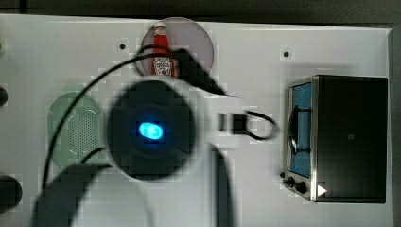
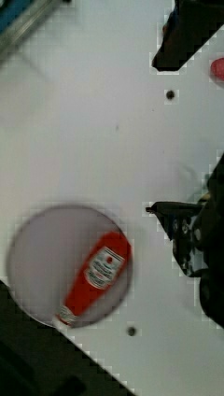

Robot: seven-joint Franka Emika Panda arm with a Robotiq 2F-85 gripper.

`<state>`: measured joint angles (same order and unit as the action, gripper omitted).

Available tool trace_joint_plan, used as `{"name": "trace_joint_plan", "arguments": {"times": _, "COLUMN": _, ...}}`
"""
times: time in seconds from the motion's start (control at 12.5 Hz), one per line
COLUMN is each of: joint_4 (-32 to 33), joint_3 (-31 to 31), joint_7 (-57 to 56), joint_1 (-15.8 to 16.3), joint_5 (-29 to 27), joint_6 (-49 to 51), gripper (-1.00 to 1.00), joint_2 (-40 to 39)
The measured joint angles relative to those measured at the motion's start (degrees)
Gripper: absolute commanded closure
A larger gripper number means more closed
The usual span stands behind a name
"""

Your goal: Pick Banana and place it in mug.

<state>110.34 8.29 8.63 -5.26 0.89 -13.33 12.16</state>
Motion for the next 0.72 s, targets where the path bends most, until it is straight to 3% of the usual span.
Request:
{"name": "trace_joint_plan", "arguments": {"times": 0.24, "joint_4": -0.90, "joint_3": -6.90, "joint_7": -0.11, "joint_1": -0.89, "joint_5": 0.49, "joint_6": 5.08, "gripper": -1.00, "joint_2": 2.80}}
{"name": "trace_joint_plan", "arguments": {"times": 0.72, "joint_4": -1.90, "joint_3": -6.77, "joint_7": -0.61, "joint_1": -1.44, "joint_5": 0.40, "joint_6": 9.02, "gripper": -1.00, "joint_2": -0.36}}
